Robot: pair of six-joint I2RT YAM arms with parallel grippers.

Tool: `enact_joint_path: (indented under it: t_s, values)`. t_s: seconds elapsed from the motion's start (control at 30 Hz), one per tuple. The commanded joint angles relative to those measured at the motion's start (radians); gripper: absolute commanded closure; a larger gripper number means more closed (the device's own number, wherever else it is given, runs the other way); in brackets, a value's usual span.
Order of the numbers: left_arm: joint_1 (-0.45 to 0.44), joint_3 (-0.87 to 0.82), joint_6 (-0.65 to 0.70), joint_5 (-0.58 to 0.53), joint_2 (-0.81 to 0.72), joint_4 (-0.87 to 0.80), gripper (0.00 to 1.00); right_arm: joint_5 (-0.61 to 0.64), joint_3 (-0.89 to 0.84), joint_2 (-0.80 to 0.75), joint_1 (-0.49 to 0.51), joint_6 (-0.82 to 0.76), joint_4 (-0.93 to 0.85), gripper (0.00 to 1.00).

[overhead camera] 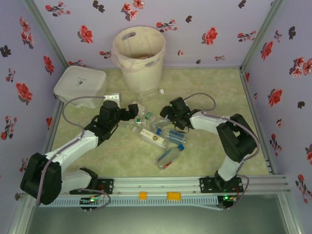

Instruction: Put the plastic bottles in the bin

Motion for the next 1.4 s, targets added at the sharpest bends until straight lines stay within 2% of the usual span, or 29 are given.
enact_joint_path:
  t_s: [0.0, 0.2, 0.4, 0.73, 0.83, 0.97, 1.03, 1.37]
  values:
    - [-0.007, 0.004, -0.012, -0.035, -0.003, 0.089, 0.00, 0.064, 0.028, 0.030, 0.008, 0.068, 0.042, 0.08]
    - [-0.007, 0.004, 0.004, -0.047, 0.011, 0.114, 0.00, 0.107, 0.007, 0.060, 0.011, 0.137, 0.113, 0.18]
    - [-0.007, -0.004, -0.019, -0.058, 0.013, 0.118, 0.00, 0.150, -0.015, 0.071, 0.019, 0.178, 0.151, 0.22]
    - [-0.008, -0.003, -0.039, -0.098, 0.009, 0.115, 0.00, 0.211, -0.060, 0.010, 0.017, 0.184, 0.213, 0.44]
    - [-0.007, -0.002, -0.046, -0.107, 0.009, 0.122, 0.00, 0.230, -0.072, -0.022, 0.016, 0.177, 0.226, 0.48]
    - [-0.007, 0.004, -0.056, -0.114, 0.013, 0.125, 0.00, 0.210, -0.078, -0.051, -0.002, 0.142, 0.280, 0.52]
    - [-0.007, 0.005, -0.059, -0.114, 0.011, 0.124, 0.00, 0.185, -0.078, -0.063, -0.017, 0.108, 0.310, 0.58]
    - [-0.007, -0.022, -0.061, -0.150, -0.022, 0.110, 0.00, 0.101, -0.082, -0.159, -0.114, 0.021, 0.348, 0.61]
